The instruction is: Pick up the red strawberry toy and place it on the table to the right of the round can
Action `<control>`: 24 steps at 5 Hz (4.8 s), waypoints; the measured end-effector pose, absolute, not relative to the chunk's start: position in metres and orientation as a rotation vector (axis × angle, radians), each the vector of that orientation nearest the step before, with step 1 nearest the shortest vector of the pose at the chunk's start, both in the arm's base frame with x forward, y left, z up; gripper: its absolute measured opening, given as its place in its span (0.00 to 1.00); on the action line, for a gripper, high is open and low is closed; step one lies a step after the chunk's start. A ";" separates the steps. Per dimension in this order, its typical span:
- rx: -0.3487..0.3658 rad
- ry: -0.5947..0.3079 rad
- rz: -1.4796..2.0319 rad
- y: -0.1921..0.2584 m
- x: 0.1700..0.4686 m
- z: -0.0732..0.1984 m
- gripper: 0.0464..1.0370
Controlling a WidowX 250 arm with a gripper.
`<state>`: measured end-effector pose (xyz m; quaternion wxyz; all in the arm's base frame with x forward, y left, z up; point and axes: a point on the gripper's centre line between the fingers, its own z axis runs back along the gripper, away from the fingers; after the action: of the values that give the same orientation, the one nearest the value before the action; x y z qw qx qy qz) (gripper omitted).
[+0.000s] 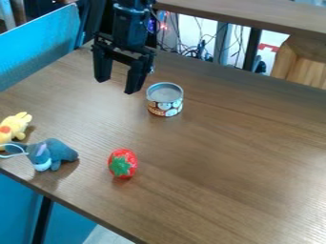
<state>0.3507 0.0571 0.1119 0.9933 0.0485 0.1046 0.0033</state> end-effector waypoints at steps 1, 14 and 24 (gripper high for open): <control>0.091 0.252 0.000 0.056 0.347 0.096 0.96; 0.242 0.323 0.019 0.021 0.285 0.026 0.78; 0.070 -0.048 -0.582 -0.112 0.429 0.030 0.98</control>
<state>0.4291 -0.1125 0.0296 0.9570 0.0344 -0.0238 -0.2869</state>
